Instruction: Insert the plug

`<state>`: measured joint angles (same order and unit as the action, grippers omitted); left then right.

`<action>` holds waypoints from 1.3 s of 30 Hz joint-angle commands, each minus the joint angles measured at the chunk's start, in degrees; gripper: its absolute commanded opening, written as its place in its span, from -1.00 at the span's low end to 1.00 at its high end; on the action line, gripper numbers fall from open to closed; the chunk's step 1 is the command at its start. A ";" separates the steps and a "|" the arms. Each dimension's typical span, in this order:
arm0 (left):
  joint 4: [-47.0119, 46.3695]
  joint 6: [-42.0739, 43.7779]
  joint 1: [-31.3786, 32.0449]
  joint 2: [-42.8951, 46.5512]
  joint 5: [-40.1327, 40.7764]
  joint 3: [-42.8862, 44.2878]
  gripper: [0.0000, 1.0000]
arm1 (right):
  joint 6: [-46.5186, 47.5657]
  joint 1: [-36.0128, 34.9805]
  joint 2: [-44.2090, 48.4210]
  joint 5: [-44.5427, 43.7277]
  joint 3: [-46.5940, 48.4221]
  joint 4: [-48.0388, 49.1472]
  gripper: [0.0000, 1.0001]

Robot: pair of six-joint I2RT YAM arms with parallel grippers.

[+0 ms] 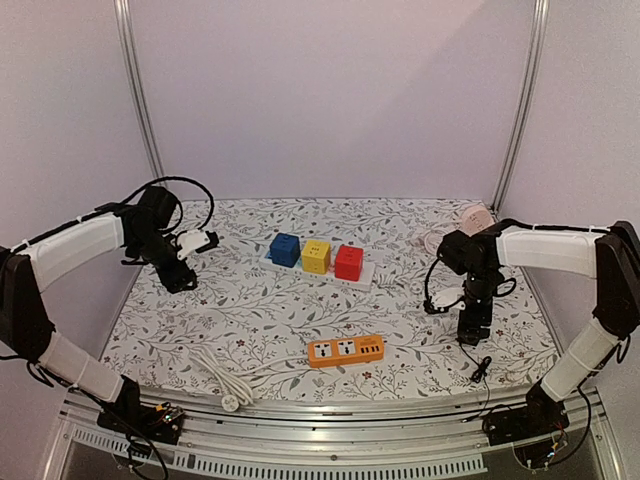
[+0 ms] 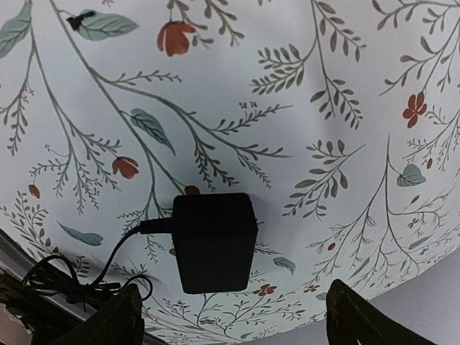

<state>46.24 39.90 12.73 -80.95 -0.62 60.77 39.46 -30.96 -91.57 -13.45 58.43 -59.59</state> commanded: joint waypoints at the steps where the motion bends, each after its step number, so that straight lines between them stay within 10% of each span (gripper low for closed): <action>1: -0.71 0.37 -0.01 1.23 0.42 -1.05 0.47 | 3.05 1.59 -1.96 1.13 -0.47 -1.16 0.70; 9: -0.80 0.53 0.01 1.01 0.44 -0.44 0.47 | 2.81 1.86 -7.89 1.92 -0.39 1.01 0.59; 20: -0.22 -0.18 0.01 1.77 0.44 0.67 0.47 | 1.45 2.32 -9.05 1.43 0.25 4.02 -0.98; 31: 16.13 -11.11 0.31 2.50 -17.13 24.79 0.56 | -5.73 0.76 12.22 14.45 14.22 8.69 -1.00; 39: 21.07 -22.44 12.66 -4.24 -11.44 46.77 0.75 | -9.01 -16.90 19.79 13.74 14.94 29.60 -1.00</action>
<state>62.04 24.60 17.10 -81.52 -13.78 99.24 33.69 -40.66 -70.83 -1.21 72.27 -44.34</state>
